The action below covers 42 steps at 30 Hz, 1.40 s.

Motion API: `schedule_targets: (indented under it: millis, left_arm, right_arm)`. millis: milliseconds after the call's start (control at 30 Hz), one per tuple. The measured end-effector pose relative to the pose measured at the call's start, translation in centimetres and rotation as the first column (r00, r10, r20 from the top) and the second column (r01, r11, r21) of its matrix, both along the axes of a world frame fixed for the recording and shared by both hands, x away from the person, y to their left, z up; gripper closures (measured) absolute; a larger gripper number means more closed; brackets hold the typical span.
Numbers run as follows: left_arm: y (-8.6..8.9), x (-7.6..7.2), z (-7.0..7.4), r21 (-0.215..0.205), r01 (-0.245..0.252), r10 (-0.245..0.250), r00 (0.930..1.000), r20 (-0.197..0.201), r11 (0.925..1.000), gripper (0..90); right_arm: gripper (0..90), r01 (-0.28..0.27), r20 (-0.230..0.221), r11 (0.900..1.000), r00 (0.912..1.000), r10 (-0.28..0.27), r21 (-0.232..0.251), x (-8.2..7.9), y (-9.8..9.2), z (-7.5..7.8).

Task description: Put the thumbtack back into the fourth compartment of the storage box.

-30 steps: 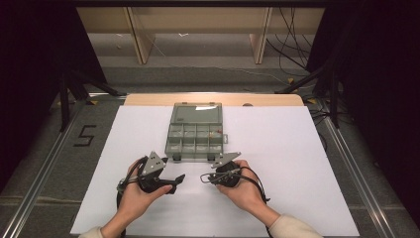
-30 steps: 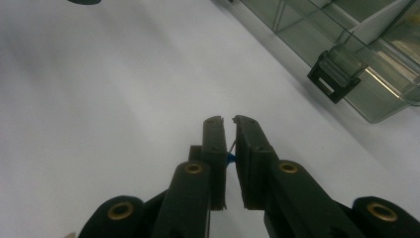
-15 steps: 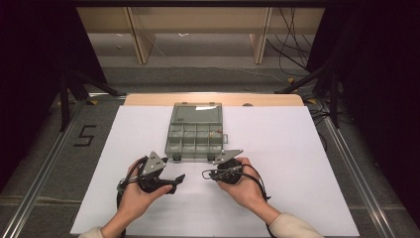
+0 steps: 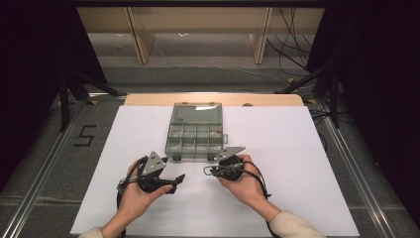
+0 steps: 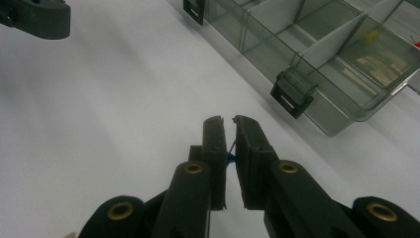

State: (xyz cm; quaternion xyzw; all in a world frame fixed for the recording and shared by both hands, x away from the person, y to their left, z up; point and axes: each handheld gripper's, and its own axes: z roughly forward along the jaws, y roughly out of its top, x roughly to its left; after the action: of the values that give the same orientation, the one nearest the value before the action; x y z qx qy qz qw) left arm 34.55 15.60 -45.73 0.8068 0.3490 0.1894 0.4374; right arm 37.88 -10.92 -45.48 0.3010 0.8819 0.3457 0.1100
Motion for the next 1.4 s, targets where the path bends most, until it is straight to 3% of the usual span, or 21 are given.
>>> schedule_targets:
  millis: [33,67,200,400,433,500,533,700,733,767,1033,1133,1167,1400]
  left_arm:
    - [-0.1,0.0,-0.1,-0.013,-0.007,0.007,1.0,0.0,0.9999,16.9]
    - [-0.1,0.0,-0.1,-0.014,-0.007,0.007,1.0,-0.001,0.9999,16.9]
    - [-0.1,0.0,-0.1,-0.013,-0.011,0.011,0.9999,0.002,0.9999,17.0]
    - [-0.1,0.0,-0.1,0.003,-0.007,0.007,1.0,-0.002,1.0,17.0]
    - [-0.1,0.0,-0.1,0.003,-0.007,0.007,1.0,-0.001,1.0,17.0]
    - [0.0,0.0,0.0,0.016,0.003,-0.004,1.0,0.007,0.9999,17.3]
    - [-0.1,0.0,0.0,0.01,-0.002,0.002,1.0,0.001,0.9999,17.3]
    - [-0.1,0.1,-0.1,0.014,0.0,0.0,1.0,0.003,0.9999,17.4]
    - [-0.1,0.1,0.0,0.014,0.001,-0.001,1.0,0.004,0.9999,17.4]
    - [-0.1,0.1,-0.1,0.014,0.0,0.0,1.0,0.004,0.9999,17.4]
    - [0.1,0.0,0.2,0.012,-0.006,0.006,0.9999,0.009,0.9999,17.5]
    - [-0.1,0.0,0.1,-0.011,-0.017,0.017,0.9999,0.0,0.9998,17.5]
    - [0.0,0.0,0.1,0.009,-0.003,0.003,1.0,0.004,1.0,17.5]
    - [0.0,0.1,0.1,0.013,-0.003,0.003,1.0,0.003,0.9999,17.6]
  right_arm:
    - [84.1,0.001,0.022,1.0,0.9998,-0.001,-0.003,0.1,0.0,-0.1]
    - [84.1,0.006,0.009,1.0,0.9999,-0.006,-0.001,0.1,0.0,0.0]
    - [84.1,0.01,0.032,1.0,0.9994,-0.01,0.013,0.4,0.0,0.0]
    - [84.1,0.021,0.01,1.0,0.9997,-0.021,0.016,0.7,-0.3,0.3]
    - [84.1,0.021,0.044,1.0,0.9988,-0.022,0.017,0.9,-0.3,0.1]
    - [84.1,0.027,0.019,0.999,0.9995,-0.027,0.02,0.9,-0.3,0.4]
    - [84.1,0.03,0.042,0.999,0.9987,-0.031,0.026,1.0,-0.3,0.3]
    - [84.1,0.039,0.017,0.999,0.9991,-0.04,0.03,1.4,-0.4,0.6]
    - [84.1,0.04,0.046,0.999,0.9981,-0.041,0.031,1.5,-0.3,0.4]
    - [84.1,0.035,0.031,0.999,0.9989,-0.036,0.028,1.6,-0.4,0.6]
    - [84.1,0.07,0.038,0.996,0.9967,-0.072,0.048,2.1,-0.2,0.6]
    - [84.1,0.067,0.036,0.997,0.997,-0.068,0.043,2.5,-0.3,0.9]
    - [84.1,0.072,0.039,0.996,0.9965,-0.073,0.046,2.6,-0.3,1.0]
    - [84.1,0.091,0.041,0.993,0.9947,-0.094,0.07,3.6,-0.5,1.7]
